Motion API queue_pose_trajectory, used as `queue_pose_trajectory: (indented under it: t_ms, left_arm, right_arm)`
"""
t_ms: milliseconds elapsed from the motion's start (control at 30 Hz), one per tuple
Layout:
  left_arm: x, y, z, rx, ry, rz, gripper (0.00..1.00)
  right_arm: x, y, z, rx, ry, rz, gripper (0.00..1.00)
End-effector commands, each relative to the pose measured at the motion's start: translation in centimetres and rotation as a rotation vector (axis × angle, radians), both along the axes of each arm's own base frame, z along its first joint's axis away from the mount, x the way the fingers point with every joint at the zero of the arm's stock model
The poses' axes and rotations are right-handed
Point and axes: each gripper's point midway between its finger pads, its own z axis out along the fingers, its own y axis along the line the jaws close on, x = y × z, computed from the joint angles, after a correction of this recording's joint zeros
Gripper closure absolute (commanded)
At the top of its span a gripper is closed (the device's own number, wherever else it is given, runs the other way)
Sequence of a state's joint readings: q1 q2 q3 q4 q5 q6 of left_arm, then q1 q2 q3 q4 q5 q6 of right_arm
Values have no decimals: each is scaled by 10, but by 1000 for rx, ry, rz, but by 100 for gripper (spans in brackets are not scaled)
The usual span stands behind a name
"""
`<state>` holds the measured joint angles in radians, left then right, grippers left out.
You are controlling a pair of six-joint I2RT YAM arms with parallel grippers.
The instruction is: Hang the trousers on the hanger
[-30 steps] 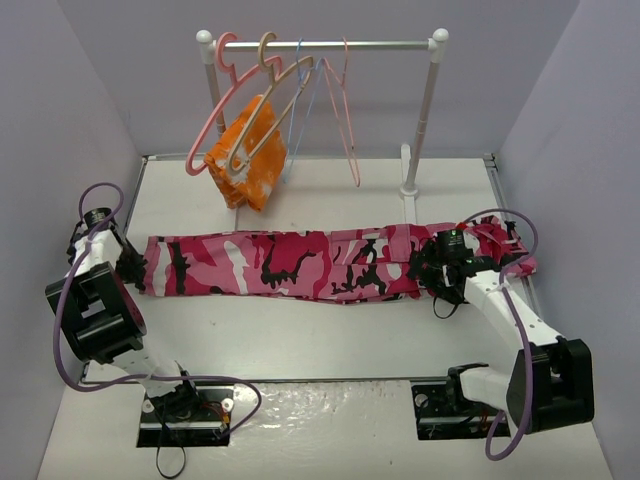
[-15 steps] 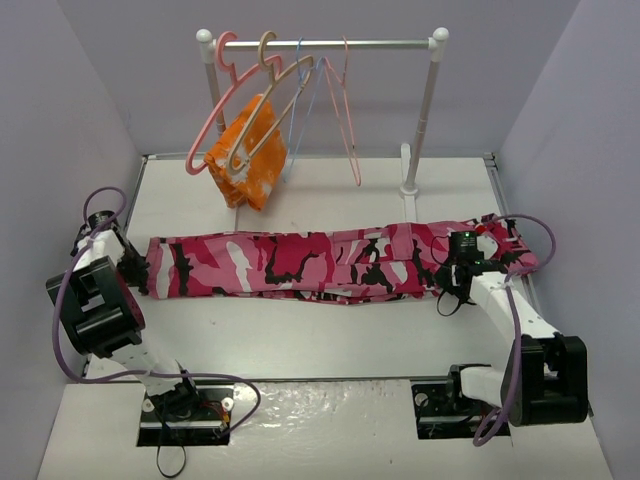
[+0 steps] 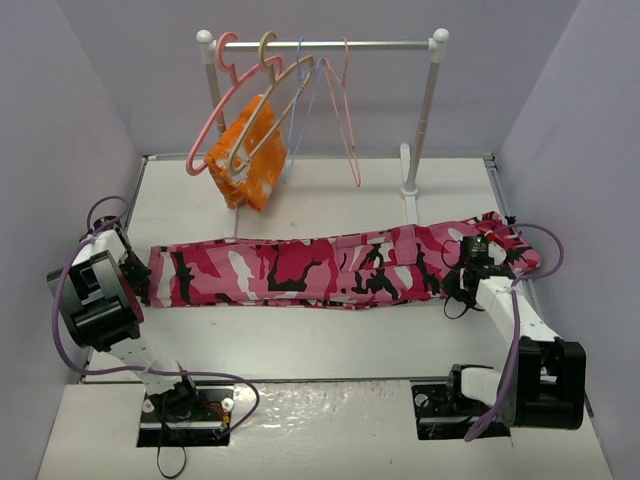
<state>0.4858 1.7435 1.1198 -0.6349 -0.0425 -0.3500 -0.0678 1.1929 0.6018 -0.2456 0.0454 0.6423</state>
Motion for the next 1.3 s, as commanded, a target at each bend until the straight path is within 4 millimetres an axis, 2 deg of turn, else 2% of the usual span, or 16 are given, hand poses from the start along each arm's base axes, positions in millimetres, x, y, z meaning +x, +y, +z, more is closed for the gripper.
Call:
queue_pose_trajectory:
  t_ms: [0, 133, 167, 233, 300, 333, 367, 433, 500, 567, 667, 833, 867, 967, 1100, 1267]
  left_arm:
    - [-14, 31, 16, 127, 38, 107, 100]
    - [1, 33, 41, 133, -52, 122, 100]
    - [7, 33, 50, 136, -87, 126, 90]
    - [18, 33, 72, 140, -170, 131, 64]
    - [23, 31, 88, 142, -220, 137, 51]
    - [24, 30, 98, 148, -247, 145, 43]
    - [25, 29, 105, 152, -268, 150, 40]
    - [33, 17, 119, 139, -351, 121, 40]
    - [57, 3, 132, 115, -471, 52, 40]
    - [79, -14, 135, 81, -537, -26, 44]
    - [109, -37, 123, 33, -548, -128, 52]
    - [131, -44, 80, -39, -492, -129, 69]
    - [134, -44, 75, -45, -492, -128, 71]
    - [139, -45, 34, -90, -423, -105, 74]
    - [140, -40, 5, -94, -364, -74, 78]
    - [130, -25, -12, -49, -291, -26, 80]
  right_arm:
    - [-6, -13, -2, -46, 36, -21, 85]
    - [19, -8, 37, -45, -62, 30, 63]
    - [28, -8, 52, -53, -98, 39, 58]
    - [42, -7, 79, -60, -159, 54, 47]
    - [52, -4, 94, -62, -185, 76, 42]
    - [63, -2, 106, -62, -213, 89, 41]
    - [70, -1, 114, -60, -229, 101, 40]
    - [84, 1, 121, -62, -243, 137, 42]
    - [107, 10, 119, -18, -249, 188, 46]
    - [126, 14, 114, 9, -253, 201, 56]
    - [156, 17, 106, 38, -269, 200, 64]
    - [194, 6, 89, 12, -289, 164, 66]
    - [200, 3, 80, 8, -281, 155, 66]
    - [216, -10, 46, 8, -265, 113, 67]
    - [224, -27, 18, -20, -243, 79, 68]
    - [211, -76, -14, -52, -178, -4, 68]
